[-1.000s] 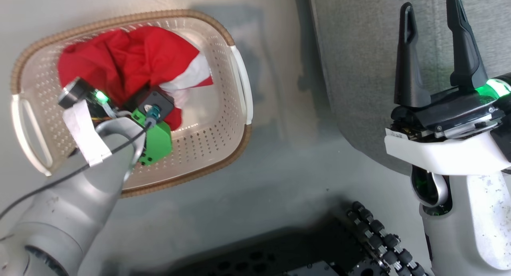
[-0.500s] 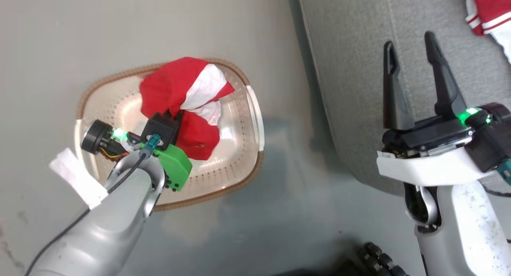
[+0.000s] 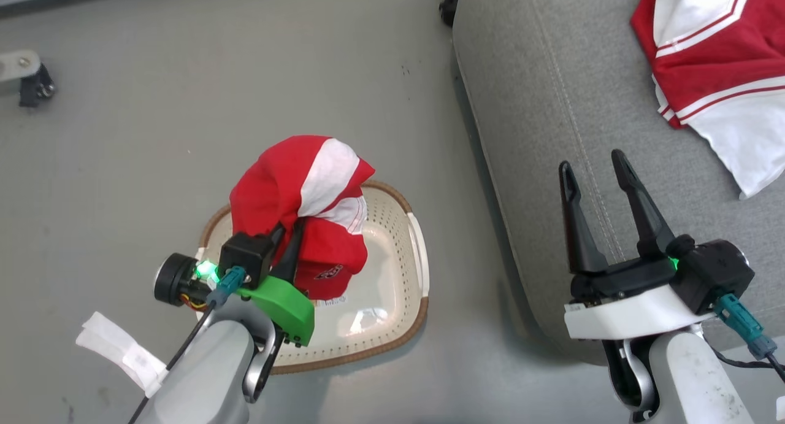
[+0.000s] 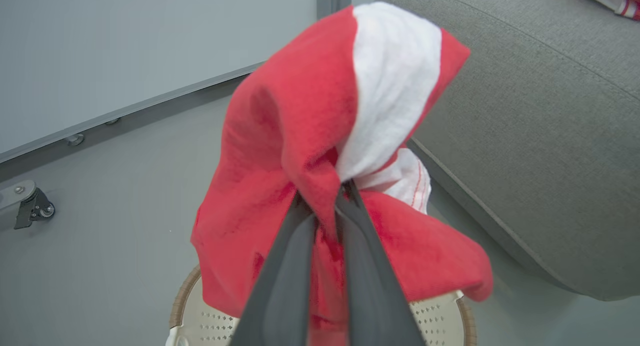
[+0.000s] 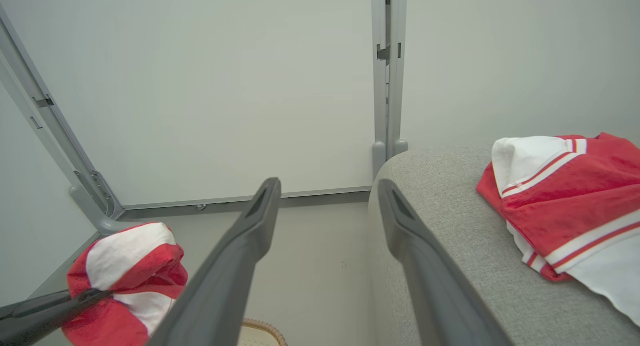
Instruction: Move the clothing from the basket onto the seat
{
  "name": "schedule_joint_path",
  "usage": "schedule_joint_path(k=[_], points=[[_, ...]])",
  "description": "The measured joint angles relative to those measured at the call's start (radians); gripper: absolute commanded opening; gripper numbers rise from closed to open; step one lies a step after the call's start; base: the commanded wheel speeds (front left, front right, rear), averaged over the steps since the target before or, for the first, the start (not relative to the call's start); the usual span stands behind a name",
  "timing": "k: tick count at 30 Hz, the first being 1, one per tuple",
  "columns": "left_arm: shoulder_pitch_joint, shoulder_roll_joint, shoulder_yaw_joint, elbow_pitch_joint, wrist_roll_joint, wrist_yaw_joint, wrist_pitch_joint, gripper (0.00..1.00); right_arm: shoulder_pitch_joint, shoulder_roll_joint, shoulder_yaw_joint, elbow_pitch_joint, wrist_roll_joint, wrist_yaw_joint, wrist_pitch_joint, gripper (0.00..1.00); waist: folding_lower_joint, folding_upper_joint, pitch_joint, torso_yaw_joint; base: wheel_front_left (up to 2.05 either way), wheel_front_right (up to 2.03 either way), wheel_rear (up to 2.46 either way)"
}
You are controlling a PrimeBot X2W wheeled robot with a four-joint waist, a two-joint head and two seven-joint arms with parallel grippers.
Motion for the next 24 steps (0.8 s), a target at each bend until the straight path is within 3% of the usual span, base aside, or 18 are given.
schedule_joint_path(k=[14,24], points=[[0.152,-0.061,0.137,-0.168,0.058,-0.048,0.000,0.00,0.125,0.000,0.067,0.058,0.007,0.000,0.000,1.00,0.0000,0.0000,-0.266,0.027,0.00,0.00,0.00],[0.146,-0.106,0.122,-0.276,0.058,-0.097,0.000,0.00,0.146,-0.020,0.155,0.133,0.022,0.000,0.000,1.00,0.0000,0.0000,-0.353,0.040,0.00,0.00,0.00]])
